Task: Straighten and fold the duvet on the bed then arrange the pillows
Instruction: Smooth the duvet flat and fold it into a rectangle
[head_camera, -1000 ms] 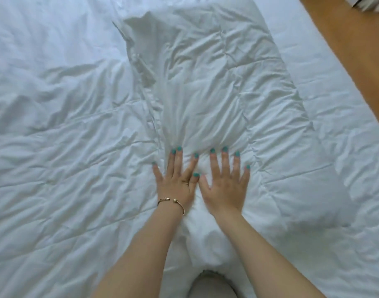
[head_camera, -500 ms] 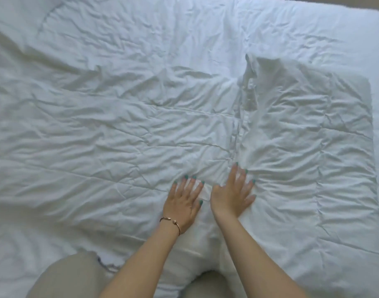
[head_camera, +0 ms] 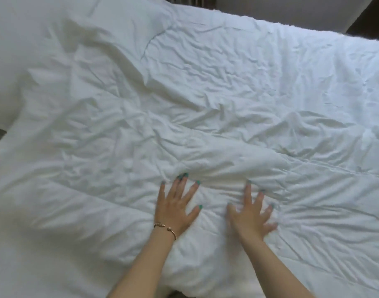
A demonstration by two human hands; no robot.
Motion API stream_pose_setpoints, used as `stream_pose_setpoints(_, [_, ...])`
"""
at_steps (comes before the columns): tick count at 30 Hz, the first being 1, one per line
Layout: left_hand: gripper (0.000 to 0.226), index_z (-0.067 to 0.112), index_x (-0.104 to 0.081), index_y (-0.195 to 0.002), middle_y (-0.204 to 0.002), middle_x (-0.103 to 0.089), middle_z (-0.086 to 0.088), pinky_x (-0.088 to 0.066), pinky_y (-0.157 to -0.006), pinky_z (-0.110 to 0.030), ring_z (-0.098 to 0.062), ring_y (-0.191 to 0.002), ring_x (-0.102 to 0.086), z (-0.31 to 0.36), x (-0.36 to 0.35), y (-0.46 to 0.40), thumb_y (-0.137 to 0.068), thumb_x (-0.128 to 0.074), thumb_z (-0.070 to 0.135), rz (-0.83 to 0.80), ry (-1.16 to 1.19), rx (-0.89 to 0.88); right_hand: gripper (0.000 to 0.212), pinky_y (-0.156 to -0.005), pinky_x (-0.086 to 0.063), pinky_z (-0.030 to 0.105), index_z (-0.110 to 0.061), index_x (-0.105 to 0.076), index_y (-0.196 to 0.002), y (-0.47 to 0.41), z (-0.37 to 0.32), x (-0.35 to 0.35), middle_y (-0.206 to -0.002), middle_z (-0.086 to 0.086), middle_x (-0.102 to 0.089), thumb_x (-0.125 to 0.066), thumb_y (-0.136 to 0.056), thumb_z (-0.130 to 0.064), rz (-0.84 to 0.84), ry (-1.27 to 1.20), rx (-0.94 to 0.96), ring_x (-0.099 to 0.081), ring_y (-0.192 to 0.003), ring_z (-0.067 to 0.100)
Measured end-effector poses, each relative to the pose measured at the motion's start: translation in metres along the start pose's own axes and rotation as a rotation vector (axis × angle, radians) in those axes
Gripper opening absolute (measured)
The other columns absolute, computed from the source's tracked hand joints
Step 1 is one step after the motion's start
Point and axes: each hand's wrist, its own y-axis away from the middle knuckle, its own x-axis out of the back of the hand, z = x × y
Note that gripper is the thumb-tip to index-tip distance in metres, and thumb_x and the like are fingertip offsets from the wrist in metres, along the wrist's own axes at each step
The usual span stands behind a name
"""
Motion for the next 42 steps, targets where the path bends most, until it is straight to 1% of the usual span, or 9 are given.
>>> stream_pose_setpoints(8, [0.068, 0.039, -0.033, -0.147, -0.159, -0.022, -0.001, -0.005, -0.113, -0.063, -0.022, -0.146, -0.022, -0.258, 0.032, -0.007, -0.086, -0.034, 0.069, 0.183, -0.135, 0.322, 0.097, -0.109, 0.013, 0.063, -0.05, 0.014, -0.147, 0.03, -0.267, -0.083, -0.16, -0.009, 0.02, -0.043, -0.074, -0.081, 0.079, 0.276, 0.775, 0.019, -0.147, 0.022])
stream_pose_setpoints(12, [0.069, 0.043, -0.03, -0.147, -0.159, -0.02, -0.006, -0.004, -0.11, -0.068, -0.03, -0.147, -0.017, -0.339, 0.043, -0.023, -0.085, -0.042, 0.071, 0.369, -0.243, 0.345, 0.121, -0.107, 0.009, 0.072, -0.052, 0.023, -0.142, 0.014, -0.331, -0.107, -0.157, -0.011, 0.028, -0.063, -0.062, -0.078, -0.045, 0.343, 0.747, 0.028, -0.144, 0.027])
stream_pose_setpoints(22, [0.094, 0.039, -0.019, -0.146, -0.156, -0.007, -0.018, -0.015, -0.106, -0.07, -0.043, -0.144, -0.011, -0.408, 0.063, -0.063, -0.069, -0.048, 0.085, 0.523, -0.01, 0.414, 0.122, -0.107, 0.004, 0.072, -0.051, 0.035, -0.136, -0.008, -0.338, -0.127, -0.153, -0.01, 0.036, -0.06, -0.066, -0.079, -0.046, 0.393, 0.731, 0.034, -0.141, 0.027])
stream_pose_setpoints(25, [0.113, 0.04, -0.012, -0.145, -0.147, -0.026, -0.019, -0.032, -0.107, -0.056, -0.036, -0.133, -0.033, -0.426, 0.086, -0.073, -0.053, -0.045, 0.096, 0.418, 0.162, 0.425, 0.121, -0.107, 0.005, 0.072, -0.051, 0.036, -0.136, -0.009, -0.338, -0.127, -0.153, -0.01, 0.037, -0.059, -0.066, -0.08, -0.044, 0.395, 0.737, 0.035, -0.141, 0.026])
stream_pose_setpoints(29, [0.133, 0.043, -0.007, -0.148, -0.135, -0.025, -0.006, -0.03, -0.106, -0.027, -0.008, -0.111, -0.036, -0.437, 0.11, -0.078, -0.036, -0.069, 0.079, 0.344, 0.569, 0.549, 0.121, -0.106, 0.008, 0.072, -0.052, 0.036, -0.135, -0.012, -0.336, -0.127, -0.152, -0.01, 0.038, -0.057, -0.065, -0.082, -0.058, 0.38, 0.757, 0.036, -0.14, 0.026])
stream_pose_setpoints(33, [0.135, 0.056, 0.003, -0.142, -0.148, -0.016, -0.001, -0.029, -0.114, -0.04, -0.017, -0.134, -0.029, -0.443, 0.122, -0.087, -0.034, -0.077, 0.073, 0.08, 0.696, 0.648, 0.122, -0.106, 0.009, 0.072, -0.054, 0.035, -0.135, -0.019, -0.336, -0.121, -0.152, -0.012, 0.038, -0.057, -0.06, -0.085, -0.159, 0.384, 0.778, 0.036, -0.14, 0.025])
stream_pose_setpoints(35, [0.132, 0.051, 0.002, -0.145, -0.146, -0.029, 0.006, -0.033, -0.11, -0.035, -0.018, -0.131, -0.036, -0.439, 0.129, -0.085, -0.046, -0.085, 0.064, -0.001, 0.735, 0.638, 0.12, -0.106, 0.009, 0.07, -0.057, 0.027, -0.138, -0.024, -0.337, -0.112, -0.153, -0.017, 0.033, -0.061, -0.06, -0.082, -0.257, 0.337, 0.812, 0.033, -0.142, 0.022])
stream_pose_setpoints(39, [0.124, 0.034, -0.024, -0.148, -0.129, -0.053, 0.011, -0.04, -0.105, -0.031, -0.014, -0.119, -0.053, -0.406, 0.141, -0.073, -0.042, -0.085, 0.057, 0.036, 0.818, 0.601, 0.098, -0.118, -0.018, 0.04, -0.059, -0.001, -0.143, -0.024, -0.311, -0.058, -0.16, -0.017, -0.009, -0.074, -0.079, -0.047, -0.511, -0.04, 0.862, -0.007, -0.147, 0.007])
stream_pose_setpoints(42, [0.116, 0.032, -0.031, -0.146, -0.119, -0.061, 0.014, -0.044, -0.101, -0.027, -0.008, -0.11, -0.059, -0.343, 0.149, -0.065, -0.043, -0.077, 0.057, 0.062, 0.847, 0.516, 0.09, -0.107, -0.03, 0.019, -0.064, -0.01, -0.141, -0.005, -0.268, -0.017, -0.146, -0.025, -0.03, -0.072, -0.085, -0.031, -0.447, -0.311, 0.902, -0.03, -0.133, -0.005])
